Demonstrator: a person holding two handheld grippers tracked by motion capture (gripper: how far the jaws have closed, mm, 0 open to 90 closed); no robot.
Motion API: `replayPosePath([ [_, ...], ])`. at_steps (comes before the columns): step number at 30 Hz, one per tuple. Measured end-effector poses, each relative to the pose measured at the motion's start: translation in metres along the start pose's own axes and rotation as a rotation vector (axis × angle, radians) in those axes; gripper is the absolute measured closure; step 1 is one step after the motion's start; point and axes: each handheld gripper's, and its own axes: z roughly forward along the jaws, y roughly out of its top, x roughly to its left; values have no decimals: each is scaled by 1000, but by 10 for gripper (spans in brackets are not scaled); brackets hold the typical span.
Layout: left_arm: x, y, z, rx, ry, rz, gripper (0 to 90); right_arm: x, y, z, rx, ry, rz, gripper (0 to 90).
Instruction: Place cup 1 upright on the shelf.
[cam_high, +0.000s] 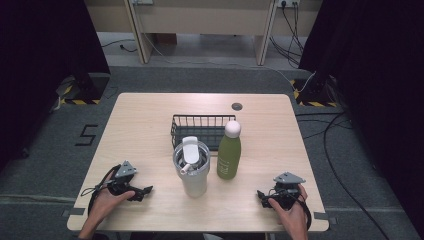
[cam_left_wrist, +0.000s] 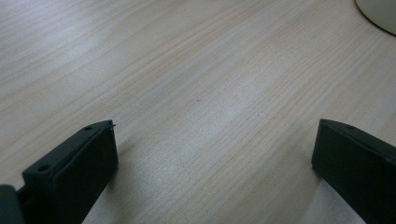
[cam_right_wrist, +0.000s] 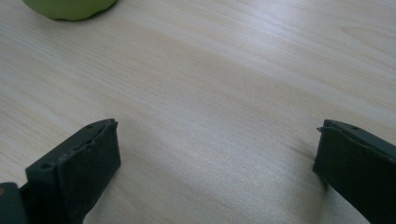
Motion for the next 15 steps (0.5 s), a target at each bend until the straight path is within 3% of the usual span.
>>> replayPosePath([
  [6,0,0,0,-2,-18,11,11,0,0,0,1,-2,1,4],
  [11,-1,0,-3,-39,-34,23,153,0,0,0,2,-2,5,4],
  [14,-1,0,-3,-49,-34,31,149,0,0,0,1,-3,5,4],
  [15,-3,0,-4,-77,-43,25,148,0,0,0,1,-2,5,4],
])
